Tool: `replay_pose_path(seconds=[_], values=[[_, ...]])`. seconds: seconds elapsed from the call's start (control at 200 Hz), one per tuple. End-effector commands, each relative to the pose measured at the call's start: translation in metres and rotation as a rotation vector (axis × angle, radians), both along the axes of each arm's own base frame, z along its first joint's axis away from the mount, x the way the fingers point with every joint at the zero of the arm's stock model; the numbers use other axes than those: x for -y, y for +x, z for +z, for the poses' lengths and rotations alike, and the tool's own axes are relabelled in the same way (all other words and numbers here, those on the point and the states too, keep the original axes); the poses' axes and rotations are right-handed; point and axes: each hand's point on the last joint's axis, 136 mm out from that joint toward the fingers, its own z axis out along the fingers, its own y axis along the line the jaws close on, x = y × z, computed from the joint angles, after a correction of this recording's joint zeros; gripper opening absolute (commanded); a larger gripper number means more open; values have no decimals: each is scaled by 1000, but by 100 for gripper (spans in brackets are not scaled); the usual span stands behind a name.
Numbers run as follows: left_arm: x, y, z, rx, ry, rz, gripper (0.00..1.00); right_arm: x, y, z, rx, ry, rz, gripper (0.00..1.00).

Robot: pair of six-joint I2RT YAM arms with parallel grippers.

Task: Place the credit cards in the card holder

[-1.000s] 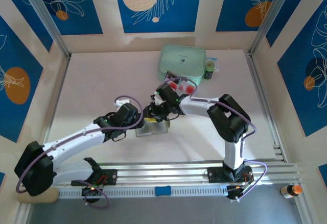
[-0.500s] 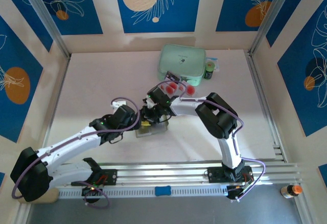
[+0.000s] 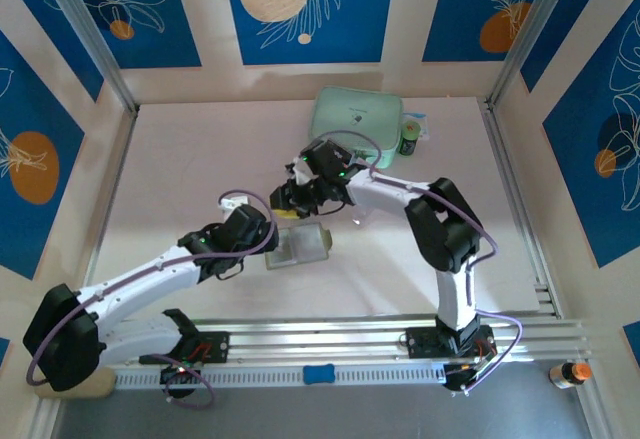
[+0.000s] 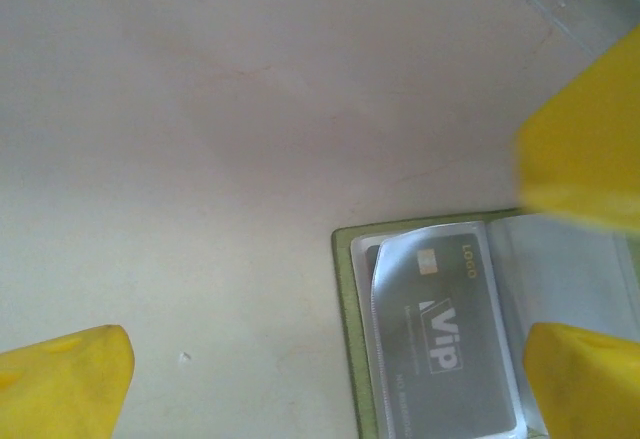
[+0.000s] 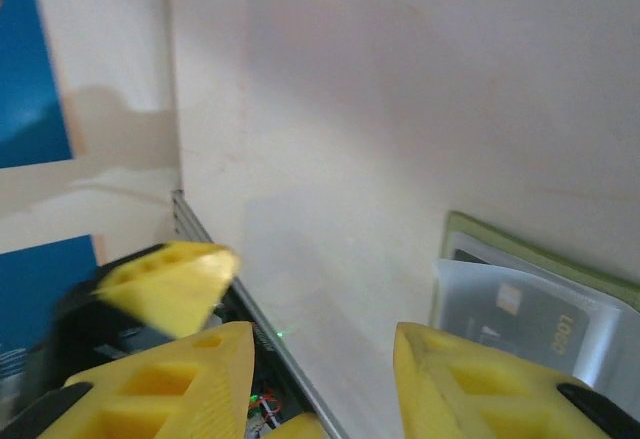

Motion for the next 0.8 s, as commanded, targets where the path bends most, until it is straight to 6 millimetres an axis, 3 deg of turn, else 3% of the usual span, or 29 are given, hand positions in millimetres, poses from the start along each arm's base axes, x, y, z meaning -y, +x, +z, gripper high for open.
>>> replay_pose_path(seconds=[0.0, 0.19, 0.535, 0.675, 0.795], values=[[-1, -4, -8, -32, 19, -9, 100, 16, 5, 42, 73, 33, 22, 41], [4, -1, -13, -47, 29, -24, 100, 76, 34, 53, 206, -133, -51, 40], [10, 2, -27, -91, 50, -43, 100, 186, 83, 48, 422, -596, -120, 31], [10, 1, -32, -104, 55, -46, 100, 211, 93, 44, 450, -700, -123, 29], [9, 1, -35, -109, 59, -44, 100, 202, 95, 41, 459, -688, -84, 28]])
